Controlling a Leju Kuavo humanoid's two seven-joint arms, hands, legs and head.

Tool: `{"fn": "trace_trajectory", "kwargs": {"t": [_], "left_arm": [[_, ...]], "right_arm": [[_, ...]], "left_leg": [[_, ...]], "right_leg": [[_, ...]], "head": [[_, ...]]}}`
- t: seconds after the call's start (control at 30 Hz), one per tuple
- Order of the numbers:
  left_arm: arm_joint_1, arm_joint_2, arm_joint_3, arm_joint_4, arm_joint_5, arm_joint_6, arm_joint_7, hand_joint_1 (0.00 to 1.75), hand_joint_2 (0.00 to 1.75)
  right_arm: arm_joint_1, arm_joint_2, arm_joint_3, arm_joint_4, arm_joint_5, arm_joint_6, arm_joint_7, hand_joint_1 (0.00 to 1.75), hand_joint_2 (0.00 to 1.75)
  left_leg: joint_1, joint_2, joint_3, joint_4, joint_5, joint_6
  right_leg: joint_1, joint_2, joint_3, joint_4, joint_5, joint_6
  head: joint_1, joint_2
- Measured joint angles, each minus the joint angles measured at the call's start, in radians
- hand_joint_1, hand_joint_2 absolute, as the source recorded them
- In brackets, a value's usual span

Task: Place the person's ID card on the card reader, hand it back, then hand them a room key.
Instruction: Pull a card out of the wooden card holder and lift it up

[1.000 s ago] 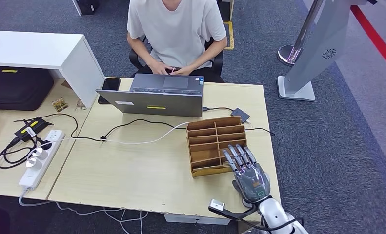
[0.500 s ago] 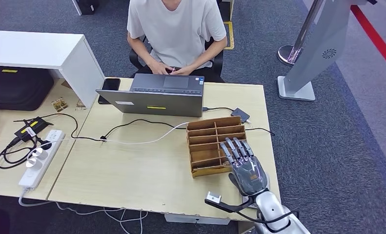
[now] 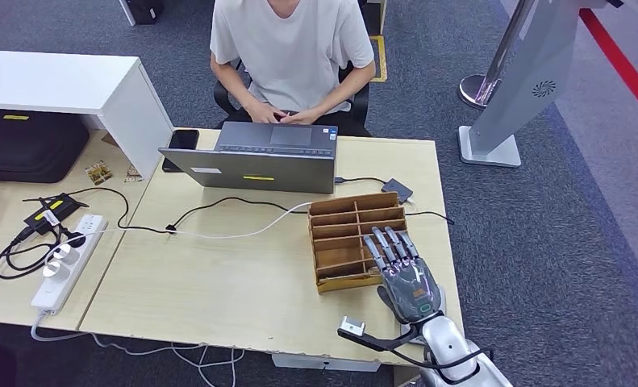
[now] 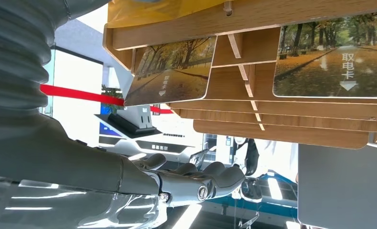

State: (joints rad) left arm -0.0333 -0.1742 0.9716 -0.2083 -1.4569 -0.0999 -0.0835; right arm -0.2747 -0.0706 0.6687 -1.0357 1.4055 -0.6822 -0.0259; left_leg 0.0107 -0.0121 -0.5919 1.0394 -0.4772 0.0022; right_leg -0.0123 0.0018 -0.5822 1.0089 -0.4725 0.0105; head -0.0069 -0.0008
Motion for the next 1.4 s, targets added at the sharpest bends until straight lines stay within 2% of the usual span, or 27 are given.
{"fn": "trace_trajectory", "kwargs": {"t": [1.03,1.17,1.4], "left_arm": [[0.000,0.000,0.000,0.000,-0.005,-0.002,0.002,0.00,1.75],[0.000,0.000,0.000,0.000,-0.006,-0.002,0.002,0.00,1.75],[0.000,0.000,0.000,0.000,-0.006,-0.002,0.002,0.00,1.75]], "right_arm": [[-0.028,0.005,-0.006,-0.019,-0.042,0.015,0.009,0.02,1.75],[-0.027,0.005,-0.013,-0.015,-0.051,0.010,0.003,1.75,1.75],[-0.019,0.005,-0.027,0.000,-0.103,0.006,-0.038,1.75,1.75]], "left_leg": [[0.000,0.000,0.000,0.000,0.000,0.000],[0.000,0.000,0.000,0.000,0.000,0.000],[0.000,0.000,0.000,0.000,0.000,0.000]], "right_leg": [[0.000,0.000,0.000,0.000,0.000,0.000],[0.000,0.000,0.000,0.000,0.000,0.000],[0.000,0.000,0.000,0.000,0.000,0.000]], "head": [[0.000,0.000],[0.000,0.000],[0.000,0.000]]}}
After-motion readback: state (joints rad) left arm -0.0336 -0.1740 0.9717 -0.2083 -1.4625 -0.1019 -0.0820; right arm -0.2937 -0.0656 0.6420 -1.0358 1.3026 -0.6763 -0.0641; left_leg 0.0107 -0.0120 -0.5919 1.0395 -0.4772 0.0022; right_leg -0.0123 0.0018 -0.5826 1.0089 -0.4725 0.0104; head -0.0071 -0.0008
